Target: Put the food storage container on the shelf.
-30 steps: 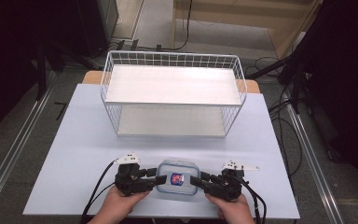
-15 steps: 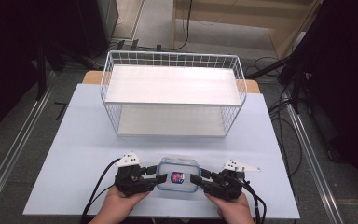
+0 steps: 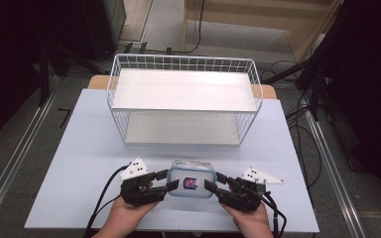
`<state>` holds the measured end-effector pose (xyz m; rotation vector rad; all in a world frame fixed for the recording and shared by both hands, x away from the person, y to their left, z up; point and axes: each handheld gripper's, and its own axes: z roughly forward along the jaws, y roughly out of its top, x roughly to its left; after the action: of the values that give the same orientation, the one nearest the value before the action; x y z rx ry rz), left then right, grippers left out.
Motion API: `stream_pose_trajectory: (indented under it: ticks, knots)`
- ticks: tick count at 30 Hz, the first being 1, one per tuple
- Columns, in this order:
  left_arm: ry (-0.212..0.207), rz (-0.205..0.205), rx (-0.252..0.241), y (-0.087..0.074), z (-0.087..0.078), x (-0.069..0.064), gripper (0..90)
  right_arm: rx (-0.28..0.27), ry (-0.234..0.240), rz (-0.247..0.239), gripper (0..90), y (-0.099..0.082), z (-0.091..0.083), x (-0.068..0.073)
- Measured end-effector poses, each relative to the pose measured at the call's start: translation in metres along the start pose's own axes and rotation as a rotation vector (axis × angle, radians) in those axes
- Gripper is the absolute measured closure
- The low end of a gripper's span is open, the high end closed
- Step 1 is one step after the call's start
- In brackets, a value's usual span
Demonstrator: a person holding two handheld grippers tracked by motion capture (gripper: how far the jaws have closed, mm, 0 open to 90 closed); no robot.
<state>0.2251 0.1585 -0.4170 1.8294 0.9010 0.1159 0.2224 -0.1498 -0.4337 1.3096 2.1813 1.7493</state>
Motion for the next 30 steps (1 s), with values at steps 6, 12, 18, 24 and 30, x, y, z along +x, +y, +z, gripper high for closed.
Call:
stream_pose_trajectory:
  ticks: [6,12,18,24,30]
  knots:
    - [0.007,0.059,-0.04,0.014,-0.006,-0.008,51.3,-0.053,-0.013,-0.069,51.2,0.012,-0.009,0.008]
    - [0.011,0.108,-0.074,0.029,-0.012,-0.014,51.3,-0.104,-0.019,-0.111,51.1,0.026,-0.018,0.015]
    - [0.031,0.157,-0.127,0.044,-0.022,-0.019,51.2,-0.146,-0.021,-0.166,50.8,0.04,-0.02,0.023]
    - [0.027,0.181,-0.174,0.054,-0.03,-0.022,51.2,-0.187,-0.03,-0.222,50.8,0.056,-0.026,0.033]
    - [0.028,0.207,-0.199,0.066,-0.036,-0.024,51.2,-0.217,-0.036,-0.266,50.9,0.069,-0.029,0.04]
